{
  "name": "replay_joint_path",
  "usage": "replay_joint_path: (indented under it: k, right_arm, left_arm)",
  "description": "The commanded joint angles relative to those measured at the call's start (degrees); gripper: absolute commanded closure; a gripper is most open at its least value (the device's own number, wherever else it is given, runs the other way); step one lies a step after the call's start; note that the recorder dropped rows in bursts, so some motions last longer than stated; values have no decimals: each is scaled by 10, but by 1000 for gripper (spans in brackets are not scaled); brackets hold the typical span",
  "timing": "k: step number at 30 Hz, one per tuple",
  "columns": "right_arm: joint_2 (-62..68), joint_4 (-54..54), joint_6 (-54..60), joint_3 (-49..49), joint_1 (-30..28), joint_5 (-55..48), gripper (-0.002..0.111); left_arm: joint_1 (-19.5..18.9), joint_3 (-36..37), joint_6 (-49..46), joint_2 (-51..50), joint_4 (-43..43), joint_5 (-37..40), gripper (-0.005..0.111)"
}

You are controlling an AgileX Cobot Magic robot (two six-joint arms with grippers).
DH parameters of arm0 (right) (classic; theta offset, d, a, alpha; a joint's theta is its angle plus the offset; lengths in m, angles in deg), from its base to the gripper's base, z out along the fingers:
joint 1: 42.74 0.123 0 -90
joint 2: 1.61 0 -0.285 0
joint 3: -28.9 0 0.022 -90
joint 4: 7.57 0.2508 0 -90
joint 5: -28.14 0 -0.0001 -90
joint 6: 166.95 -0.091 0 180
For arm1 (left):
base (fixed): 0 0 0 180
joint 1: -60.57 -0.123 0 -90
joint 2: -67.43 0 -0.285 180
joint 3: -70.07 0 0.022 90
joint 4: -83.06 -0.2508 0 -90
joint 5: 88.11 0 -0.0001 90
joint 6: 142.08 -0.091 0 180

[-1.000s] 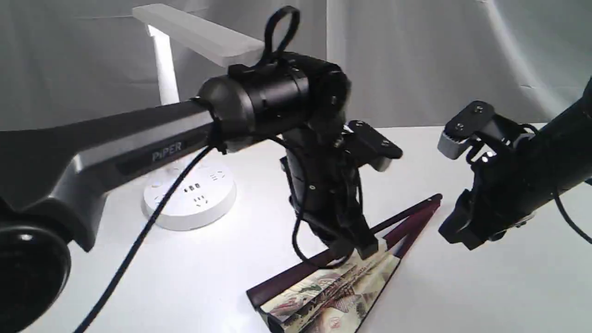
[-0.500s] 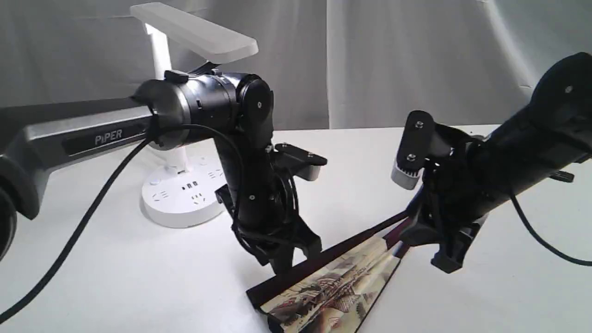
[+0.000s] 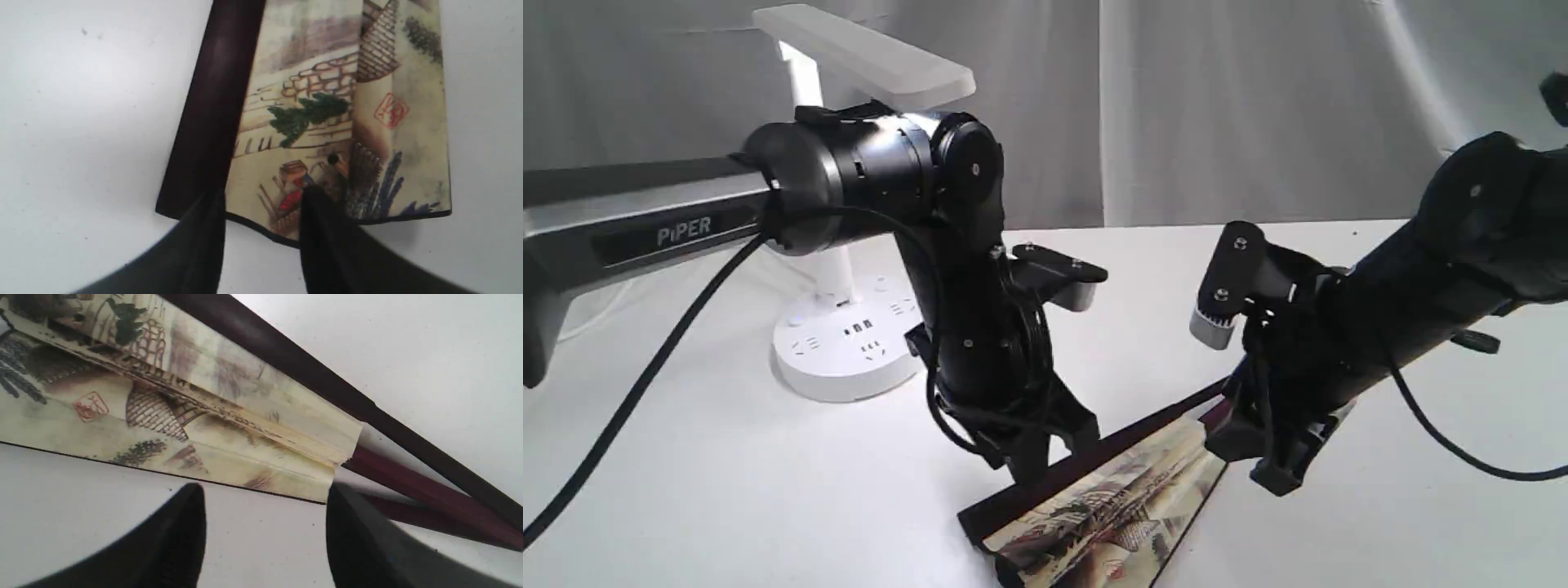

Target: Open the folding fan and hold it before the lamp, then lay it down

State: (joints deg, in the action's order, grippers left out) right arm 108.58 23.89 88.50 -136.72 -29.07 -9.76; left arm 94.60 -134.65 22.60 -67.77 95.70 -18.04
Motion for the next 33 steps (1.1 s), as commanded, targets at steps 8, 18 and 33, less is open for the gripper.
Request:
replay_joint_path:
  k: [8, 18, 33]
  right_arm:
    - [0, 50, -10, 4, 4, 4, 61]
    - [0, 67, -10, 4, 7, 14, 61]
    - [0, 70, -5, 4, 24, 29, 56]
  left_arm:
    - [2, 51, -1, 8, 4, -30, 76]
    - [2, 60, -1, 8, 0, -55, 76]
    - [0, 92, 29, 2, -101, -46, 76]
